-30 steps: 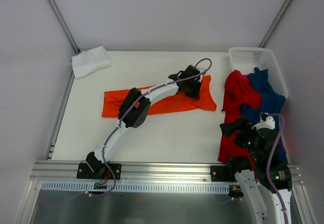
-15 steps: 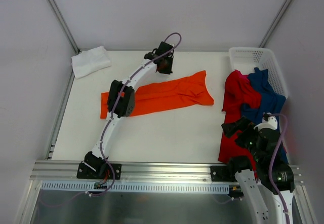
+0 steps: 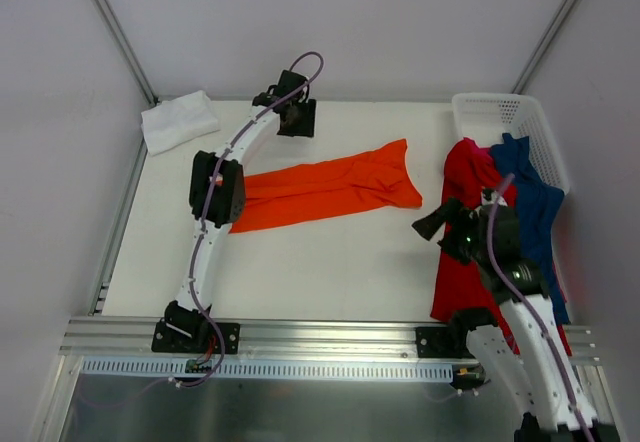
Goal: Fold and stack the t-shirts
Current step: Fold the tshirt
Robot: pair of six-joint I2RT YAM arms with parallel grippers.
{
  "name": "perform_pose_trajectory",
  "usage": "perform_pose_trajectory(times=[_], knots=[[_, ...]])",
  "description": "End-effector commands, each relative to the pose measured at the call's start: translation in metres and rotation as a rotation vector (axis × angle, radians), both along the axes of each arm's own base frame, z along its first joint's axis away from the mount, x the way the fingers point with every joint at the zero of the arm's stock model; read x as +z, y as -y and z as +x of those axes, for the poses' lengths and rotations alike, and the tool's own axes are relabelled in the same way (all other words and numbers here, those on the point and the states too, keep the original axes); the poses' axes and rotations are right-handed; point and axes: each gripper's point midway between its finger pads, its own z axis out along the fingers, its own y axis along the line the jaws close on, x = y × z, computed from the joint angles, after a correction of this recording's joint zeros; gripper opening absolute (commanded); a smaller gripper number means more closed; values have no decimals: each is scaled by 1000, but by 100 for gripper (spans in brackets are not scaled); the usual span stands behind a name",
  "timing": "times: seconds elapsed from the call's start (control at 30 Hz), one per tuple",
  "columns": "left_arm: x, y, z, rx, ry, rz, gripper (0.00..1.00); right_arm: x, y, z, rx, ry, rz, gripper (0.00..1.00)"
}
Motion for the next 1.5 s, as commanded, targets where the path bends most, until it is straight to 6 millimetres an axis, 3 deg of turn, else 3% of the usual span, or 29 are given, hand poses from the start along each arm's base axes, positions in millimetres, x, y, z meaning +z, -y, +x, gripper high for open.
perform_pose_trajectory(times=[0.0,0.03,0.07,0.1,0.13,0.17,0.2,0.23,0.27,0.3,0.33,0.43,0.47,0.5,0.57,0.7,0.87,1.07,1.1,1.17,1.2,1.23,1.27,1.3,1.33,1.4,1.43,1.47], knots=[[107,-2,-23,33,132,-87,56,16,-38,62,120,28,85,97],[117,-4,-29,41,142,-95,56,41,-42,80,132,72,76,45],[133,-8,-43,41,154,-107,55,44,-46,91,147,57,53,22],[138,-11,-50,45,157,-107,55,27,-49,107,146,-28,27,1],[148,-18,-65,54,162,-105,55,48,-50,128,137,11,11,1],[155,-21,-73,53,173,-106,54,47,-51,139,143,3,-14,1],[157,-25,-80,60,174,-102,54,26,-53,156,139,-63,-34,0],[145,-30,-92,72,142,-85,54,37,-55,176,133,-38,-44,1],[165,-34,-104,67,184,-91,54,33,-58,187,145,-57,-55,0],[166,-38,-111,79,188,-75,54,25,-60,195,155,-95,-62,0],[165,-44,-127,86,185,-67,54,13,-67,218,166,-136,-61,0],[158,-58,-158,135,160,-85,53,-21,-75,246,172,-232,-66,0],[158,-56,-167,125,157,-108,53,-28,-77,251,168,-249,-64,0],[142,-60,-176,128,135,-101,53,-46,-77,258,162,-285,-71,0],[151,-64,-191,132,164,-131,53,-50,-79,268,148,-294,-63,1],[144,-71,-216,156,178,-137,53,-77,-75,263,64,-369,-26,1],[156,-69,-226,173,252,-150,54,-92,-68,252,-29,-386,-2,1],[150,-63,-229,170,251,-145,53,-105,-63,270,-73,-411,20,1],[148,-64,-230,174,251,-140,53,-119,-66,272,-71,-442,35,1],[148,-65,-234,190,253,-148,52,-121,-72,288,-68,-428,71,0],[145,-67,-236,199,256,-146,52,-137,-78,292,-51,-459,99,1],[144,-68,-237,205,258,-148,52,-141,-83,298,-41,-460,116,0],[143,-69,-238,215,261,-153,52,-133,-89,315,-28,-423,139,0],[139,-73,-239,226,268,-143,52,-152,-95,319,-11,-455,157,1],[137,-75,-239,232,268,-138,53,-155,-98,325,-5,-454,167,0],[136,-80,-239,244,276,-119,52,-145,-106,346,11,-420,206,0],[136,-81,-240,246,282,-115,52,-157,-107,351,9,-435,212,0],[136,-83,-240,250,284,-112,52,-147,-111,364,16,-402,227,0]])
